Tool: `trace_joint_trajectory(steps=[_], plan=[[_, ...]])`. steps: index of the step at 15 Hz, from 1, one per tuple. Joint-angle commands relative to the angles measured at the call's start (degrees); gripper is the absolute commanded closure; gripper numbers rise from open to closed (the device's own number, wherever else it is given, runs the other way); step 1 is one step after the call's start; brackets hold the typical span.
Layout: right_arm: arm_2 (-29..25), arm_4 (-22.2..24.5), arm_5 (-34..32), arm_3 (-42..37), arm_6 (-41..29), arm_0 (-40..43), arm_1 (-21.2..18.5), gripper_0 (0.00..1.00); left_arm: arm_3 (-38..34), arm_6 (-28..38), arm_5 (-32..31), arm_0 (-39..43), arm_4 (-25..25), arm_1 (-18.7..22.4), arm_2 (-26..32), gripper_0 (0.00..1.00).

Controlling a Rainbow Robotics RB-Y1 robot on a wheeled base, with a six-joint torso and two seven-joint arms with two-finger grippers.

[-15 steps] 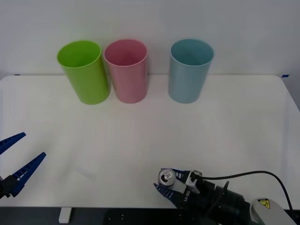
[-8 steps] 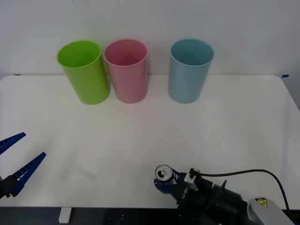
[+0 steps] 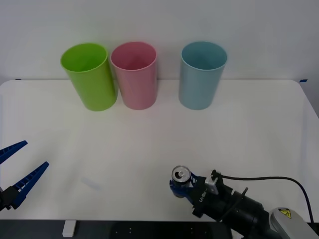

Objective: Grasp the object on the table and drop it into the matching bin: aluminum can to the light blue bin, PET bottle to the pink bin.

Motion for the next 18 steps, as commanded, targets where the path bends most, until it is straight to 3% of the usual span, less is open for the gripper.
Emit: trace_joint_trajectory(steps=[1,4,11,18], plan=[[-1.94,-1.49,-0.03,-0.43,-1.43,0.01,-0.02,1.0,0.0,0.0,0.0,0.0,0.0,0.0,0.0,0.0],[-4.31,-1.66,0.05,-3.15,-6.61,0.54,-0.02,1.0,0.0,0.0,0.0,0.0,0.0,0.0,0.0,0.0],[-11.87,-1.58,2.34,-13.0,-10.22,0.8,-0.2,1.0,0.0,0.0,0.0,0.0,0.0,0.0,0.0,0.0],[-16.26,-1.22,4.01,-21.96,-24.01,0.8,-2.57,1.0,0.0,0.0,0.0,0.0,0.0,0.0,0.0,0.0]])
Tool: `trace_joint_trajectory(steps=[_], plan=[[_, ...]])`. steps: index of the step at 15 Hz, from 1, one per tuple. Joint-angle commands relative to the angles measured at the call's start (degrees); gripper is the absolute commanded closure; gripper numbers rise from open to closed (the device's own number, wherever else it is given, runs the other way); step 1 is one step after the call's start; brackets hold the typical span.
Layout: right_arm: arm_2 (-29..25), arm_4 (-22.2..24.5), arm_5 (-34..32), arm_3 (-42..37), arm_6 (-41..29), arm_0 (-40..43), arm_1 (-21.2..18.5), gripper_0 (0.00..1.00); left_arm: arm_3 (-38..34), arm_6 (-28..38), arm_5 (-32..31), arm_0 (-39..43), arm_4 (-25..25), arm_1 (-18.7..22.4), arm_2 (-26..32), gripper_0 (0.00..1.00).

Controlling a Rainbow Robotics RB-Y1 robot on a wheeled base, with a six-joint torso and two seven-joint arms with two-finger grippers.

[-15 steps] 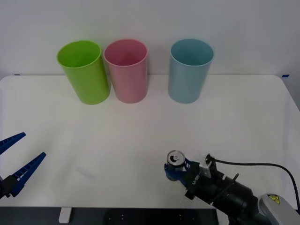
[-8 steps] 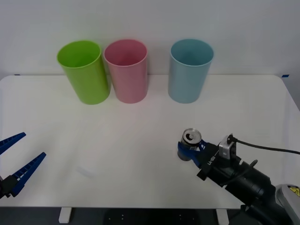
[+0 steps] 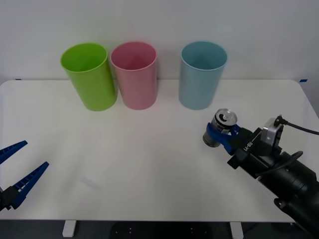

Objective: Grasp the object on the table and drop it into the matching bin: aluminum can to the light blue bin, PET bottle to the pink bin.

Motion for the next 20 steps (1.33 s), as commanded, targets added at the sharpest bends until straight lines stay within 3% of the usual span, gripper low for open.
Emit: trace_joint_trajectory(steps=[1,5,12,20], plan=[[-1.62,0.19,0.92,-3.31,-5.37,-0.26,-1.33,1.0,0.0,0.0,0.0,0.0,0.0,0.0,0.0,0.0],[-2.41,3.79,4.96,-6.83,-13.72,-2.63,-3.7,1.0,0.0,0.0,0.0,0.0,0.0,0.0,0.0,0.0],[-2.41,4.32,10.85,-6.65,-24.79,-10.89,-10.2,1.0,0.0,0.0,0.0,0.0,0.0,0.0,0.0,0.0],[-2.24,6.51,10.94,8.64,-26.29,-26.8,-11.96,1.0,0.0,0.0,0.0,0.0,0.0,0.0,0.0,0.0]])
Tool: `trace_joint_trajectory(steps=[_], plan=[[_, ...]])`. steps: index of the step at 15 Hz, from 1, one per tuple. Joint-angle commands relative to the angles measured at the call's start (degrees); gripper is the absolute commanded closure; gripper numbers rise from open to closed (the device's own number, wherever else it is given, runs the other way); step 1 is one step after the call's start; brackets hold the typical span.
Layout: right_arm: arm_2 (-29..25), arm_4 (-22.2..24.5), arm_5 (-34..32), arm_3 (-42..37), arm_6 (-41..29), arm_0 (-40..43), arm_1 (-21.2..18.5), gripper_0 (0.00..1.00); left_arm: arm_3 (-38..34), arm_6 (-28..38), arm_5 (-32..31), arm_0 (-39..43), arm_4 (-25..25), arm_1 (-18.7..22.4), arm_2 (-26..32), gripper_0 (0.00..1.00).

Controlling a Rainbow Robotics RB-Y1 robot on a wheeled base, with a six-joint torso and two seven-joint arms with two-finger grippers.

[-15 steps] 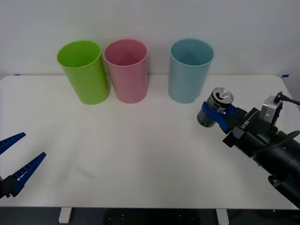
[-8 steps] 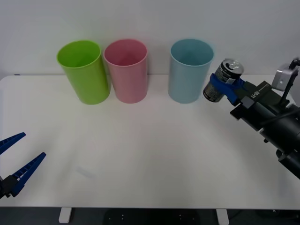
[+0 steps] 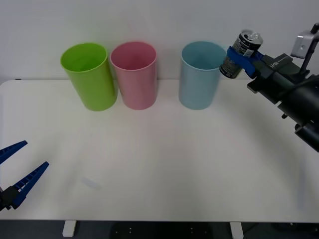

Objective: Grasp the object on the table and drop it into the matching bin: aluminum can to the light blue bin, PET bottle to the pink bin.

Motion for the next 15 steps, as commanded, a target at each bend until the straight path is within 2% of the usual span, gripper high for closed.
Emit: trace_joint_trajectory(steps=[1,6,12,15], plan=[[0.18,1.75,0.0,6.83,-0.07,-5.72,0.17,1.0,-0.01,0.0,0.0,0.0,0.0,0.0,0.0,0.0],[0.18,8.61,1.05,19.31,0.19,-15.83,4.04,1.0,-0.01,0.0,0.0,0.0,0.0,0.0,0.0,0.0],[0.18,16.7,5.89,32.75,1.16,-26.46,9.93,1.0,-0.01,0.0,0.0,0.0,0.0,0.0,0.0,0.0],[0.18,18.72,9.05,39.79,2.21,-31.12,12.21,1.0,-0.01,0.0,0.0,0.0,0.0,0.0,0.0,0.0]])
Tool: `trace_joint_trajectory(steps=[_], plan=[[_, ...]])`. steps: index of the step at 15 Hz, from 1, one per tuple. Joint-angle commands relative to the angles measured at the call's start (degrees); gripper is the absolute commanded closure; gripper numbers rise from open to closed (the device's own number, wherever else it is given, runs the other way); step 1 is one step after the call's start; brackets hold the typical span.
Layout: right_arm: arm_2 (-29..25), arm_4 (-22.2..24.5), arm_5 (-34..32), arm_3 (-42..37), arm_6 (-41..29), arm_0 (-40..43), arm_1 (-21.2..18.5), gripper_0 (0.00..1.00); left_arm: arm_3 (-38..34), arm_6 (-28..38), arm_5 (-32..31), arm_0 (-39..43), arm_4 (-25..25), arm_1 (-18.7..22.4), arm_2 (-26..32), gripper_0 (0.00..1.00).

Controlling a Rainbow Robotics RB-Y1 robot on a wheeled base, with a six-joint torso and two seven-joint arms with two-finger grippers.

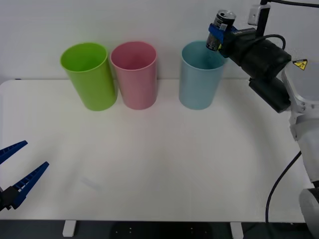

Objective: Grasp the object on the table and drop it into the matching bin: aluminum can to the light blue bin, PET bottle to the pink bin.

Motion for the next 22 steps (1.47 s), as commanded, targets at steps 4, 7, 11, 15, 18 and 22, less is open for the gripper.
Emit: trace_joint_trajectory(steps=[4,7,11,15,18,22], plan=[[0.17,1.36,3.24,8.27,2.1,-5.06,2.47,1.0,0.0,0.0,0.0,0.0,0.0,0.0,0.0,0.0],[0.17,1.36,3.24,8.27,2.54,-5.06,2.38,0.96,0.0,0.0,0.0,0.0,0.0,0.0,0.0,0.0],[0.26,1.36,3.24,8.27,3.95,-4.97,2.47,0.0,0.0,0.0,0.0,0.0,0.0,0.0,0.0,0.0],[0.26,1.36,3.16,8.27,4.91,-4.97,2.38,0.0,0.0,0.0,0.0,0.0,0.0,0.0,0.0,0.0],[0.26,0.4,2.63,8.27,5.62,-4.71,2.38,0.0,0.0,0.0,0.0,0.0,0.0,0.0,0.0,0.0],[-0.27,-0.39,2.28,6.78,7.11,-3.21,2.21,0.0,0.0,0.0,0.0,0.0,0.0,0.0,0.0,0.0]])
